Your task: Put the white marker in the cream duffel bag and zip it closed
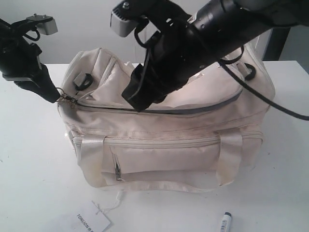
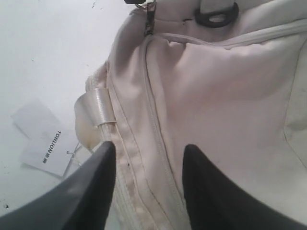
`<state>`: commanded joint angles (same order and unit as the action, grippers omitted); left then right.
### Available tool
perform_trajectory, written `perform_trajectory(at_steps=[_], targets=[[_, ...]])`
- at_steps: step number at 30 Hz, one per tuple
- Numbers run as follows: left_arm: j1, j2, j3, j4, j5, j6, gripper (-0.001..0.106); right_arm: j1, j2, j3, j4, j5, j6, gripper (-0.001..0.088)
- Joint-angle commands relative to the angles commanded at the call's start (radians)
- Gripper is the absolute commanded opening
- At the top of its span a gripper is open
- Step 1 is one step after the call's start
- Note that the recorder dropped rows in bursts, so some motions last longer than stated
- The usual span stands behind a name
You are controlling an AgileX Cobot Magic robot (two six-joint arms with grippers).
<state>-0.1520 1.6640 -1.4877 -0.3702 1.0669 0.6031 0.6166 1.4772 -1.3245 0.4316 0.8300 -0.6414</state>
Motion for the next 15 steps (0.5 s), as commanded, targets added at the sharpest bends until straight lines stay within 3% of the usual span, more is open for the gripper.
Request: perform_trajectory(at_steps=[7,15], targets=[[0.0,0.0,0.0,0.002,0.003,0.0,0.051,0.0,-0.043,0.0,-0.025,0.051,0.075,0.0425],[0.0,-0.073,-0.015,0.008,0.002,0.033,0.055,0.0,-0.077,0.0,-0.182,0.105,0.25,0.0425]])
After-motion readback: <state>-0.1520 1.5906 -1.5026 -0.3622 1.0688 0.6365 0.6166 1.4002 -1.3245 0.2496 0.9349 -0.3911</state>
